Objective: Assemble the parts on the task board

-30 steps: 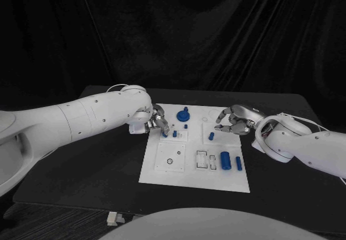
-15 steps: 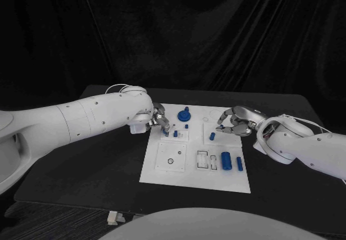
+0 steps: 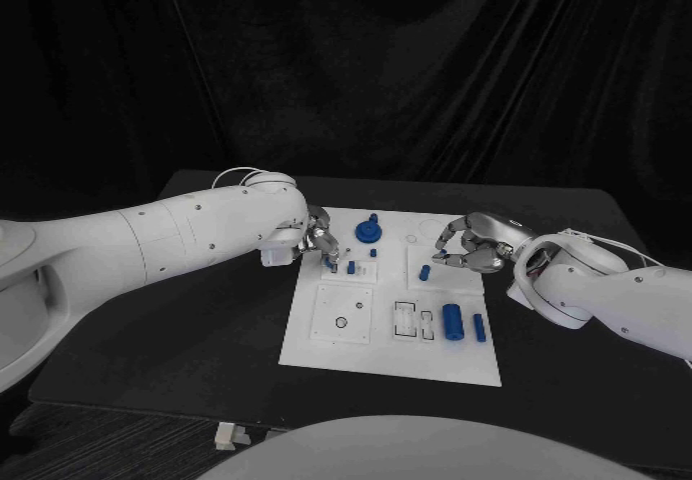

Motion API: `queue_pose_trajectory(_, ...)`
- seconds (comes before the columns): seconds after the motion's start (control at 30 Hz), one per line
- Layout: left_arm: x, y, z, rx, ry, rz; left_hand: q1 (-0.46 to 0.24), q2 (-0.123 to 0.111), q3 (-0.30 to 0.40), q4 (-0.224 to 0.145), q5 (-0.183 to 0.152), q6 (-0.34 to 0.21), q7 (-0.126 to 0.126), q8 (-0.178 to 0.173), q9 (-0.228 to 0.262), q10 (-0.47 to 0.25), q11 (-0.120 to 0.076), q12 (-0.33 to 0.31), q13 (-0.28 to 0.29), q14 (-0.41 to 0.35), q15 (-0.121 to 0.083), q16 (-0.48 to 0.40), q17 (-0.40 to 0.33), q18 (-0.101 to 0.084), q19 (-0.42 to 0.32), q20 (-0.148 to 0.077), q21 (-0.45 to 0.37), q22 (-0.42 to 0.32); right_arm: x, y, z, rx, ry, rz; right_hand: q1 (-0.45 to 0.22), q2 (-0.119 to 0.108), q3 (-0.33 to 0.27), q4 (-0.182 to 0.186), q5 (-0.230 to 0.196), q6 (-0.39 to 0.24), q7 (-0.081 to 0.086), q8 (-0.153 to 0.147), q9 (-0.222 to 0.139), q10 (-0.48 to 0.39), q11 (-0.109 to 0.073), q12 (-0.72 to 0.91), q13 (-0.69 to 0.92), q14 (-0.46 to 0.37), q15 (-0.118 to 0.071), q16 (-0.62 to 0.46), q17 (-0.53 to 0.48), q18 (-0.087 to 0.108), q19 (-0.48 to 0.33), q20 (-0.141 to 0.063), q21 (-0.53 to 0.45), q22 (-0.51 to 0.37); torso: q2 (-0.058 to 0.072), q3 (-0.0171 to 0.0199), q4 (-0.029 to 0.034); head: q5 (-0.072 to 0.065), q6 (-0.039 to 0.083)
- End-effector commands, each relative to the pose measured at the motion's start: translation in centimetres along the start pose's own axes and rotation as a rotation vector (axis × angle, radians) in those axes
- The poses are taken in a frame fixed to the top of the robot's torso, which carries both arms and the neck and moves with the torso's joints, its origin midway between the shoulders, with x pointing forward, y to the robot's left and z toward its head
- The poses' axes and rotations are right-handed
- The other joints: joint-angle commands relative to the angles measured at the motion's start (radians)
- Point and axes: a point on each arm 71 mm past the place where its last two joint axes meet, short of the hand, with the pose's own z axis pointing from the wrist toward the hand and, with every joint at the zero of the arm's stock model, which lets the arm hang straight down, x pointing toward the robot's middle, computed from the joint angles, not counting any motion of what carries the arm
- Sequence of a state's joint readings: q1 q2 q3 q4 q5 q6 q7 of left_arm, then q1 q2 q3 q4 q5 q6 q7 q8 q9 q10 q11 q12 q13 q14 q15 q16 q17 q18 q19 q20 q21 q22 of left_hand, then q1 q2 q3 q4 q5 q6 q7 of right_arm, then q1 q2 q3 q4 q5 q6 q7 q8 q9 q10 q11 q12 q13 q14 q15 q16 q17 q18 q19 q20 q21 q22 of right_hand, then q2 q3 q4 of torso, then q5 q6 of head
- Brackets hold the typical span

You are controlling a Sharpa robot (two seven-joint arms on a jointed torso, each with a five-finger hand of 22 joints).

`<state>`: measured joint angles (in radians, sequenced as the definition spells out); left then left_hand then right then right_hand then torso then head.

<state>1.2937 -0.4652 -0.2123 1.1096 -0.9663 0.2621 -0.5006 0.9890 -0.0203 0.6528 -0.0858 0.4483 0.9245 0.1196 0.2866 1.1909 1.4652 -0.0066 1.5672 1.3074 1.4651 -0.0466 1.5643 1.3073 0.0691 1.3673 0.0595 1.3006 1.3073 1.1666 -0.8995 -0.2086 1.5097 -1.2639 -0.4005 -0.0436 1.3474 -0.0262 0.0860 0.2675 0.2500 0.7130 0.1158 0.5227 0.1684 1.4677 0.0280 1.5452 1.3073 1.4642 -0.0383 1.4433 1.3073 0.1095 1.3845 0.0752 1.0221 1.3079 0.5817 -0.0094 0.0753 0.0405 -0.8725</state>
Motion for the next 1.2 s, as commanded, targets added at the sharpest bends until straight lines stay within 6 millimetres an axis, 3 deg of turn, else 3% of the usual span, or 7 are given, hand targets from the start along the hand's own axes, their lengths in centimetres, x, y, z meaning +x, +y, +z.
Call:
queue_pose_trajectory(0.03,0.28,-0.24,0.07,0.013,0.021,0.017,0.003,0.011,-0.001,-0.005,-0.001,0.063,-0.066,0.004,0.001,0.102,-0.006,0.000,0.259,0.103,-0.007,0.005,0.260,0.004,0.001,0.002,-0.004,0.168,0.12,-0.10,-0.03,0.015,0.004,0.000,0.010,-0.001,0.006,-0.001,0.004,0.006,0.005,-0.004,-0.002,0.058,0.006,-0.004,0.219,0.054,0.007,-0.006,0.141,-0.006,-0.006,0.001,-0.007,0.125,0.000,-0.0004,-0.0001,-0.001,0.000)
queue_pose_trajectory(0.2,0.41,-0.34,0.10,0.014,0.029,0.022,0.003,0.012,-0.001,-0.005,-0.001,0.063,-0.066,0.003,0.001,0.100,-0.006,-0.001,0.258,0.102,-0.007,0.005,0.259,0.004,0.000,0.001,-0.005,0.167,0.11,-0.12,-0.02,0.015,0.003,0.000,0.010,-0.001,0.006,-0.001,0.004,0.006,0.005,-0.004,-0.002,0.058,0.006,-0.004,0.219,0.054,0.007,-0.006,0.141,-0.006,-0.006,0.001,-0.007,0.125,0.000,0.0002,-0.0025,0.000,0.000)
queue_pose_trajectory(1.2,1.06,-0.51,0.48,0.011,0.058,0.032,0.002,0.014,0.003,-0.005,0.006,0.058,-0.065,-0.001,0.000,0.094,-0.006,-0.006,0.253,0.096,-0.008,0.002,0.251,0.006,-0.005,0.000,-0.013,0.164,0.10,-0.11,0.08,0.015,-0.001,-0.001,0.011,-0.001,0.007,-0.001,0.005,0.006,0.005,-0.004,-0.003,0.058,0.007,-0.004,0.219,0.054,0.007,-0.006,0.141,-0.005,-0.007,0.001,-0.008,0.125,-0.001,-0.0003,-0.0005,0.001,0.000)
